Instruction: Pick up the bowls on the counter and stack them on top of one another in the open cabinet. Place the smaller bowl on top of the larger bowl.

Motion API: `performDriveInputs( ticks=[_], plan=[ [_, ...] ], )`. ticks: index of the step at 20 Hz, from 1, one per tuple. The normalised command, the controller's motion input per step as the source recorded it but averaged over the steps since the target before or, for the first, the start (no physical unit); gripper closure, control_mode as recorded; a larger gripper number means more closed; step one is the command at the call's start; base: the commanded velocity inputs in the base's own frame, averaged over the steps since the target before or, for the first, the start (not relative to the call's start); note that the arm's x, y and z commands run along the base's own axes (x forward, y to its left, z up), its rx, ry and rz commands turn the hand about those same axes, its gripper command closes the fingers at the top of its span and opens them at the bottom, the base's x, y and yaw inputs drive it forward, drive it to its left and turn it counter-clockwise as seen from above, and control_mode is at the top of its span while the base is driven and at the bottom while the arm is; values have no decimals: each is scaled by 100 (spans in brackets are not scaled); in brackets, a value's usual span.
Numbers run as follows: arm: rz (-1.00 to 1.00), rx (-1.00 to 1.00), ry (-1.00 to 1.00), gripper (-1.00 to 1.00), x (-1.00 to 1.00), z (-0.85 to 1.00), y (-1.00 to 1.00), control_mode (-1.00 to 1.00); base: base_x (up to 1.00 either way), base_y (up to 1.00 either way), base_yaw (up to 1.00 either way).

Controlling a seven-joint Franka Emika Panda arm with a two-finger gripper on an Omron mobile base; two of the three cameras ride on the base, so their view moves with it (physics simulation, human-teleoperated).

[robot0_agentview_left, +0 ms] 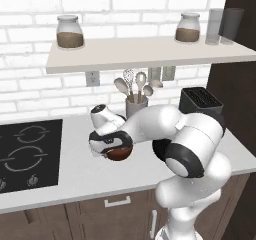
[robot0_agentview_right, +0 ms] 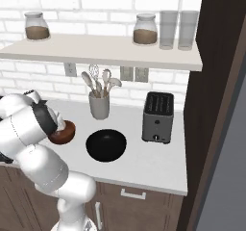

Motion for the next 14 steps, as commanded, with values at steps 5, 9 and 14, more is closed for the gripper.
performDriveInputs(
  ticks=[5,9,14],
  plan=[
    [0,-5,0,-100,26,-15,4,-100,0,0,0],
    [0,-5,0,100,1,-20,0,-100,0,0,0],
    [0,0,0,100,0,0,0,-100,0,0,0]
  ],
)
